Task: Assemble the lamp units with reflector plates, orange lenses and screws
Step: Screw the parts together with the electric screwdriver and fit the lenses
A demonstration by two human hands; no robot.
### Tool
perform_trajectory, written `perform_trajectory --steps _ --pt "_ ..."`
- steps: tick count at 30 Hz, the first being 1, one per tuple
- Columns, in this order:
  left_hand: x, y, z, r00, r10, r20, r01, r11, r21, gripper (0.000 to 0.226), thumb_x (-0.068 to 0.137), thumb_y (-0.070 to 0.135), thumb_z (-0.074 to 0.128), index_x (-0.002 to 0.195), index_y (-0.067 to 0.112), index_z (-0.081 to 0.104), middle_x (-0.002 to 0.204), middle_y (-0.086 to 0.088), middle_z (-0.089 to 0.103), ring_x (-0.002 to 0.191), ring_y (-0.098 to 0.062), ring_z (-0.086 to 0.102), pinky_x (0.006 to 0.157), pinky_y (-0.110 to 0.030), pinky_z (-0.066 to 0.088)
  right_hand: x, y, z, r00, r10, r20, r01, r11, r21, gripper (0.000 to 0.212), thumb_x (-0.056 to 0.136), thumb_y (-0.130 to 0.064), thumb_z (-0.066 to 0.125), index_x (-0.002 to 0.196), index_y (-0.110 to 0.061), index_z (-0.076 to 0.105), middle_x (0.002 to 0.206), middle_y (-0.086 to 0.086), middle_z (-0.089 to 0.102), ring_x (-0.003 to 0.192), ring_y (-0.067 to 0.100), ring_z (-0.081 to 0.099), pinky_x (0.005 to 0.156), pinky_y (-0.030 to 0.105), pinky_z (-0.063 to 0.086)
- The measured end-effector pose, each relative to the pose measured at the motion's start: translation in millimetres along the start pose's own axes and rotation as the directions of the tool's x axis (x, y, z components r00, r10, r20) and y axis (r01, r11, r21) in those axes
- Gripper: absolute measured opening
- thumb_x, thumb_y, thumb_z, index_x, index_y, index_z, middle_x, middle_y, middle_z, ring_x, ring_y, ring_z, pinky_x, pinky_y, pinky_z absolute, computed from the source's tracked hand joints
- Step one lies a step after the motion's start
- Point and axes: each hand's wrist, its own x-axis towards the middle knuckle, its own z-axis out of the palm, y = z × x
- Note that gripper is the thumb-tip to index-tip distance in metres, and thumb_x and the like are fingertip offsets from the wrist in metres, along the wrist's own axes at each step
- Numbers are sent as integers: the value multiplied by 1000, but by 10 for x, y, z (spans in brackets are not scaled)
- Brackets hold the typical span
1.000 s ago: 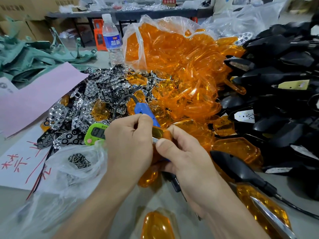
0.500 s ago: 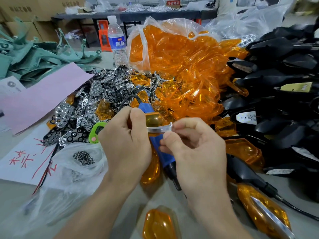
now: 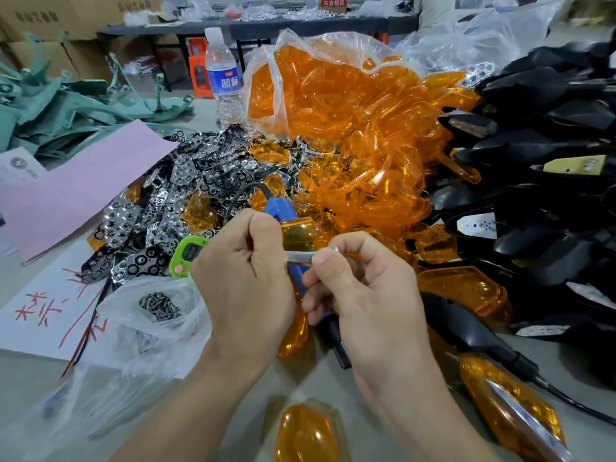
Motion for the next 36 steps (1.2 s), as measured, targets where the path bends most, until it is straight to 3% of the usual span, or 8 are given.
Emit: perform_trajectory --steps 4,8,12,15,21,24,28,36 --pt "10 13 -17 1000 16 15 -15 999 -28 41 95 9 49 56 14 35 54 -4 39 48 -7 30 46 -22 22 -16 26 11 999 32 18 -33 998 53 14 99 -11 62 88 -4 61 67 7 69 52 17 61 47 26 51" --pt "33 -4 -40 999 5 41 -3 998 -57 41 95 7 49 56 13 35 51 1 34 49 -9 29 49 -29 24 -23 1 18 999 36 27 -37 999 34 14 99 -12 64 87 -5 61 66 7 69 50 17 59 45 27 49" --pt "6 16 -14 998 -60 11 61 959 -275 35 94 -1 45 59 -3 41 53 -3 33 51 -9 31 47 -25 27 -83 -22 43 990 -137 37 142 972 -190 22 91 -29 71 76 -18 59 61 8 63 48 26 52 41 36 42" --pt "-12 67 -13 999 -51 11 52 932 -359 33 97 -5 41 65 -10 48 57 -10 40 53 -10 36 50 -18 32 -117 -55 53 972 -232 26 232 949 -213 28 82 -40 72 75 -18 56 54 6 57 46 28 45 40 31 36" --pt "8 71 -53 1000 -22 -8 18 939 -343 35 97 -6 43 62 -4 48 56 -6 41 53 -6 36 50 -21 30 -107 -90 25 973 -230 34 233 955 -186 27 80 -42 76 75 -20 62 55 10 61 43 32 49 39 36 38" --pt "21 83 -52 999 -41 -29 29 943 -333 36 94 2 47 59 1 36 55 -4 32 53 -11 28 48 -29 23 -89 -115 -3 973 -223 67 230 964 -133 24 85 -31 77 73 -17 61 56 10 64 39 15 52 41 23 39" --pt "21 77 -53 999 -27 -28 18 965 -263 37 93 10 48 60 -3 36 55 -12 33 53 -27 30 48 -42 24 -55 -128 -24 979 -186 88 193 977 -87 23 86 -29 76 73 -15 63 59 9 67 40 13 56 41 19 41" --pt "35 80 -71 1000 -10 18 14 975 -220 41 96 5 50 60 0 32 55 -5 28 54 -19 26 50 -38 23 -36 -103 -8 988 -139 66 145 984 -100 27 85 -39 71 76 -16 62 62 8 68 42 12 57 42 19 42"
